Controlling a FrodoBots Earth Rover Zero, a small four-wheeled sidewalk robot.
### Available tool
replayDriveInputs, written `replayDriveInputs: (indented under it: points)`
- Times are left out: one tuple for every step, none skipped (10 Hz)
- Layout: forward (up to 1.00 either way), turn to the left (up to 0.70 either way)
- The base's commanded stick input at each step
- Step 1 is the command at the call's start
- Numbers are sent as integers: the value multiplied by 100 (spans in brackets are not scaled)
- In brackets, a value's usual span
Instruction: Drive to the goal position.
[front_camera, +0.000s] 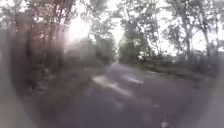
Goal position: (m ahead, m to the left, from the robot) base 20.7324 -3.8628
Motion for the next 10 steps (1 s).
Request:
replayDriveInputs:
  points:
    - [70, -1]
    - [70, -1]
    - [70, -1]
    - [70, -1]
    - [70, -1]
    - [70, -1]
    - [70, -1]
    - [70, -1]
    - [70, -1]
    - [70, -1]
